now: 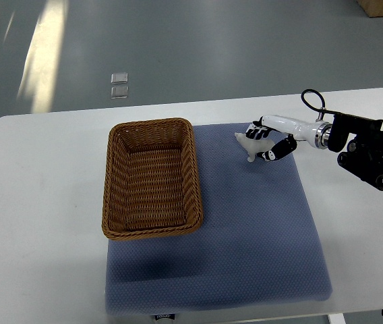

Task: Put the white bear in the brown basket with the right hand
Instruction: 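Close the right hand fingers around the white polar bear, then lift the bear and carry it over the wicker basket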

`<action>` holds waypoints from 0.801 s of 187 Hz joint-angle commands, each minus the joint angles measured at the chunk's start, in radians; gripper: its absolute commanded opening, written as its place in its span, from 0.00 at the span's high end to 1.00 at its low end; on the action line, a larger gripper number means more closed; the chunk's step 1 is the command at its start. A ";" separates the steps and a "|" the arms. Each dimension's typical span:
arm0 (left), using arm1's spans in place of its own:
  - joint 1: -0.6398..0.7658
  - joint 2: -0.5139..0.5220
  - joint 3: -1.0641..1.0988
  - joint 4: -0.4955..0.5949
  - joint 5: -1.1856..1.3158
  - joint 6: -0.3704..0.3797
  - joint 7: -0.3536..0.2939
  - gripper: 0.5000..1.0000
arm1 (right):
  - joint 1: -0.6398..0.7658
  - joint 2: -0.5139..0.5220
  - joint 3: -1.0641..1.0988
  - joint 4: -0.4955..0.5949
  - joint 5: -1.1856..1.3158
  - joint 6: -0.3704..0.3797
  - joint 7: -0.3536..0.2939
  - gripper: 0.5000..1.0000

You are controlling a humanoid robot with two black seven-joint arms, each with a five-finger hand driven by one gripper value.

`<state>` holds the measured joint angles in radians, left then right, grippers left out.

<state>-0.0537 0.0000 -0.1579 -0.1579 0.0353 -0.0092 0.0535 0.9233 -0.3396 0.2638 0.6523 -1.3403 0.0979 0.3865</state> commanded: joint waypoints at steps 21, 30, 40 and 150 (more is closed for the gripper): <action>0.000 0.000 0.000 0.000 0.000 0.000 0.000 0.00 | 0.000 0.001 -0.012 0.000 0.000 -0.017 0.000 1.00; 0.000 0.000 0.000 0.000 0.000 0.000 0.000 0.00 | 0.000 0.001 -0.012 0.000 0.000 -0.021 0.000 1.00; 0.000 0.000 0.000 0.000 0.000 0.000 0.000 0.00 | 0.000 0.001 -0.012 0.000 -0.002 -0.024 0.000 1.00; 0.000 0.000 0.000 -0.002 0.000 0.000 0.000 0.00 | 0.117 0.001 -0.006 0.087 0.003 -0.084 0.000 1.00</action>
<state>-0.0537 0.0000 -0.1580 -0.1586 0.0352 -0.0092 0.0535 0.9972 -0.3430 0.2597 0.7224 -1.3373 0.0150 0.3877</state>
